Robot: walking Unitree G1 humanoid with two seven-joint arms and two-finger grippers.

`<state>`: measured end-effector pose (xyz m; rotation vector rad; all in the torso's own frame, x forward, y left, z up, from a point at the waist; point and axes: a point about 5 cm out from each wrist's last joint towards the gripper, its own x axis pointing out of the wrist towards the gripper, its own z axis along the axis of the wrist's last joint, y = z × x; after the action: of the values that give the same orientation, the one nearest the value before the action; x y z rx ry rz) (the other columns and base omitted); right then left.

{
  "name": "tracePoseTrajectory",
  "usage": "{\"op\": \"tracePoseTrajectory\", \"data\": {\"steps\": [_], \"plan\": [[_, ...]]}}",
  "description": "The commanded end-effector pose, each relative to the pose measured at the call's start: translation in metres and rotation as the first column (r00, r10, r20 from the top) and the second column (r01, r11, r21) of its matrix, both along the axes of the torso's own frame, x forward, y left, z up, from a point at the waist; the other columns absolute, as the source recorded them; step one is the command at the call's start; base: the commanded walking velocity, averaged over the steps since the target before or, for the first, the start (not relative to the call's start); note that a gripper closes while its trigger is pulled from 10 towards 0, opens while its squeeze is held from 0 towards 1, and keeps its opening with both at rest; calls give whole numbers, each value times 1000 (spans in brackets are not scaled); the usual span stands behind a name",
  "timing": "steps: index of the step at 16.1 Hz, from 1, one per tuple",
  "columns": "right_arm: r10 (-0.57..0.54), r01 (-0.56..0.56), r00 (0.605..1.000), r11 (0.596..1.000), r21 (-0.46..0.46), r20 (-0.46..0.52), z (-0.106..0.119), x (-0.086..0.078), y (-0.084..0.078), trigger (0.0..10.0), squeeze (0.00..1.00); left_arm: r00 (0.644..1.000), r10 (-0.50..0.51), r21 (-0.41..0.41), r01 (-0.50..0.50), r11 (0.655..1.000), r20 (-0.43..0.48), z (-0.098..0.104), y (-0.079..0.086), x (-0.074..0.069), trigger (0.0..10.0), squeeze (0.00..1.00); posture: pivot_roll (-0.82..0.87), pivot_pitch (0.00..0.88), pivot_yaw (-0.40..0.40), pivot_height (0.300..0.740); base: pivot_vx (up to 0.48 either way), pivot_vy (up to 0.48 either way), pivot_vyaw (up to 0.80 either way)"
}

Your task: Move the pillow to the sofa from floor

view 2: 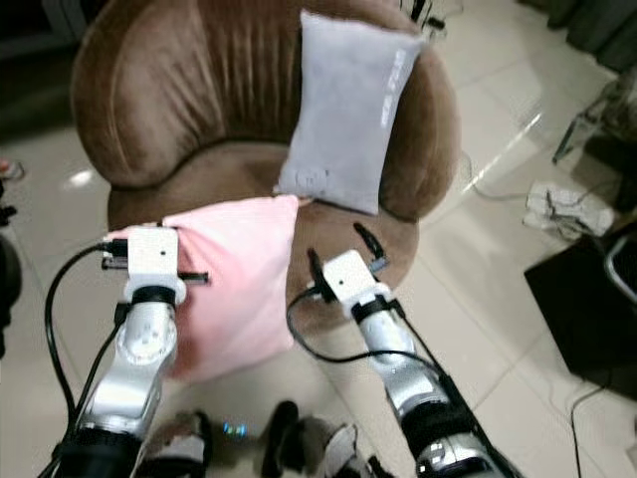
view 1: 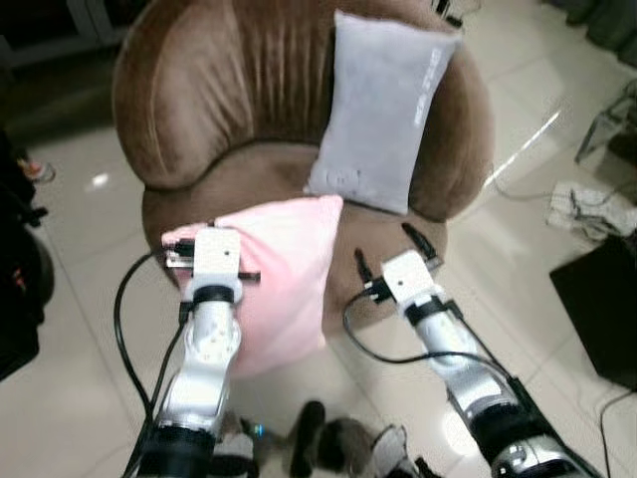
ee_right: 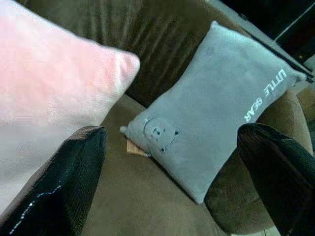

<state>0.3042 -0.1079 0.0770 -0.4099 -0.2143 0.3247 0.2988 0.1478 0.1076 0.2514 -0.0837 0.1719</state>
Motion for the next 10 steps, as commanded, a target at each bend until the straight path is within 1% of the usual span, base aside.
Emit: {"op": "tracePoseTrajectory", "data": {"steps": [1, 2, 3, 4, 5, 6, 7, 8, 9, 10], "plan": [[-22, 22, 1000, 1000, 10, 14, 1, -1, -9, 10000, 0, 999, -30, -2, 30, 1000, 28, 8, -9, 3, 10000, 0, 360, 243, -180, 740, 480, 0, 0], [-32, 31, 998, 999, 19, 48, 8, 2, -10, 10000, 0, 998, -25, 6, 24, 1000, 50, 14, -4, 7, 10000, 0, 358, 240, -180, 740, 480, 0, 0], [-40, 39, 998, 999, 18, 54, 10, 5, -11, 10000, 0, 995, -16, 18, 14, 1000, 98, 31, 5, 19, 10000, 0, 363, 239, -180, 740, 480, 0, 0], [-44, 43, 998, 999, 15, 47, 8, 5, -11, 10000, 0, 987, -19, 45, 12, 999, 157, 53, 14, 32, 10000, 0, 366, 238, -179, 740, 480, 0, 0], [-40, 39, 998, 999, 11, 42, 7, 5, -10, 10000, 0, 981, -20, 62, 8, 998, 195, 68, 19, 40, 10000, 0, 365, 237, -178, 740, 480, 0, 0], [-35, 35, 999, 999, 10, 35, 5, 4, -9, 10000, 0, 966, -35, 91, 12, 996, 255, 95, 25, 53, 10000, 0, 364, 235, -176, 740, 480, 0, 0], [-34, 34, 999, 999, 10, 31, 5, 3, -8, 10000, 0, 961, -47, 103, 19, 994, 273, 106, 27, 58, 10000, 0, 362, 233, -170, 740, 480, 0, 0], [-40, 40, 999, 999, 12, 25, 3, 2, -6, 10000, 0, 943, -78, 130, 37, 991, 324, 142, 29, 73, 10000, 0, 357, 227, -160, 740, 0, 0, 0], [-42, 41, 999, 999, 13, 24, 2, 2, -6, 10000, 0, 939, -87, 136, 44, 990, 332, 149, 28, 76, 10000, 0, 354, 225, -158, 740, 0, 0, 0], [-51, 51, 998, 999, 19, 20, 0, 1, -5, 10000, 0, 915, -106, 178, 39, 983, 388, 180, 27, 84, 10000, 0, 348, 220, -148, 740, 0, 0, 0]]}}
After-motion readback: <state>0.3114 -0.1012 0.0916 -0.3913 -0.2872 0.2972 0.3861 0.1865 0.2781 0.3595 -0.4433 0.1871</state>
